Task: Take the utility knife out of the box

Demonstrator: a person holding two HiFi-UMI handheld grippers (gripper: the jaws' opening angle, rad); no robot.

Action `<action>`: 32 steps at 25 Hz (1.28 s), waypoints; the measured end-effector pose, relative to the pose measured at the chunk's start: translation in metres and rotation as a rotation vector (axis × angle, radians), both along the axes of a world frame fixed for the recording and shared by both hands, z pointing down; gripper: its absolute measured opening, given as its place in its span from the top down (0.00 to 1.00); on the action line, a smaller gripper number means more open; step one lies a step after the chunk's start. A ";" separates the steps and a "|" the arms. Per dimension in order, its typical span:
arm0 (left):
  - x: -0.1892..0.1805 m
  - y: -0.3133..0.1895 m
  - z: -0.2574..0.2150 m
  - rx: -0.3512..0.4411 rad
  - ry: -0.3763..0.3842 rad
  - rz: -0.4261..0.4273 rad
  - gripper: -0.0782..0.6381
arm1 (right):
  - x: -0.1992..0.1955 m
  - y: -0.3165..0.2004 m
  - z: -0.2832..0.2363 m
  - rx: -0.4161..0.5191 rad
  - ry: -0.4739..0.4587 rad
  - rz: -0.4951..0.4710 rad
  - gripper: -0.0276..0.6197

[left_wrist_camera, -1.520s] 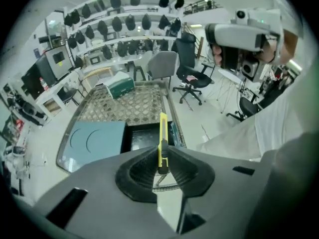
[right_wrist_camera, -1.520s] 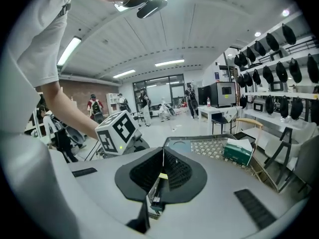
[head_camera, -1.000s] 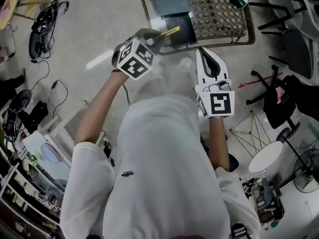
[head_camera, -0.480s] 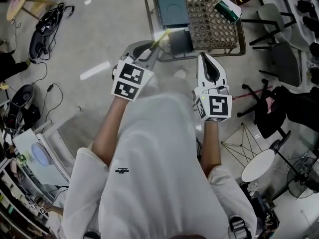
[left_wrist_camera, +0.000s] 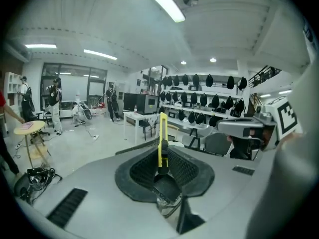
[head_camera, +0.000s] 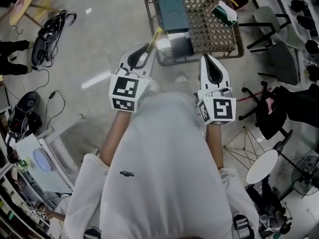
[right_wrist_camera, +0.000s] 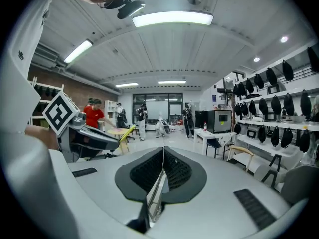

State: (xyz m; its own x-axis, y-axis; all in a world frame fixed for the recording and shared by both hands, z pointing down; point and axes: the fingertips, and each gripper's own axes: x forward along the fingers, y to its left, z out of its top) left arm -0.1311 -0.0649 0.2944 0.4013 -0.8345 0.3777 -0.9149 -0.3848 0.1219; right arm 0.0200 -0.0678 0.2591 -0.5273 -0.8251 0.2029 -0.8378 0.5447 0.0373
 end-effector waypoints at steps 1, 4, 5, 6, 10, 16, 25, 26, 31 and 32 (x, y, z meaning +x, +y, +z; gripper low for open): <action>-0.001 0.001 -0.003 0.007 0.003 -0.005 0.81 | 0.001 0.000 -0.003 0.005 -0.003 0.003 0.96; -0.006 0.003 -0.010 0.027 0.013 -0.015 0.81 | 0.002 0.001 -0.011 0.020 -0.011 0.008 0.96; -0.008 0.004 -0.012 0.032 0.016 -0.015 0.81 | 0.001 0.002 -0.012 0.024 -0.010 0.010 0.96; -0.008 0.005 -0.013 0.037 0.018 -0.015 0.81 | 0.000 0.002 -0.013 0.026 -0.009 0.011 0.96; -0.006 0.005 -0.015 0.044 0.022 -0.013 0.81 | 0.000 0.000 -0.012 0.022 -0.004 0.013 0.96; -0.007 0.007 -0.018 0.052 0.022 -0.013 0.81 | -0.007 -0.001 -0.010 0.016 -0.001 0.007 0.96; -0.010 0.008 -0.016 0.049 0.024 -0.020 0.81 | -0.011 -0.001 -0.008 0.013 0.015 -0.006 0.96; -0.010 0.008 -0.015 0.048 0.025 -0.022 0.81 | -0.011 -0.001 -0.008 0.013 0.014 -0.006 0.96; -0.008 0.010 -0.016 0.046 0.035 -0.023 0.81 | -0.009 0.001 -0.007 0.008 0.015 -0.010 0.96; -0.007 0.010 -0.016 0.048 0.035 -0.023 0.81 | -0.009 0.001 -0.007 0.009 0.013 -0.009 0.96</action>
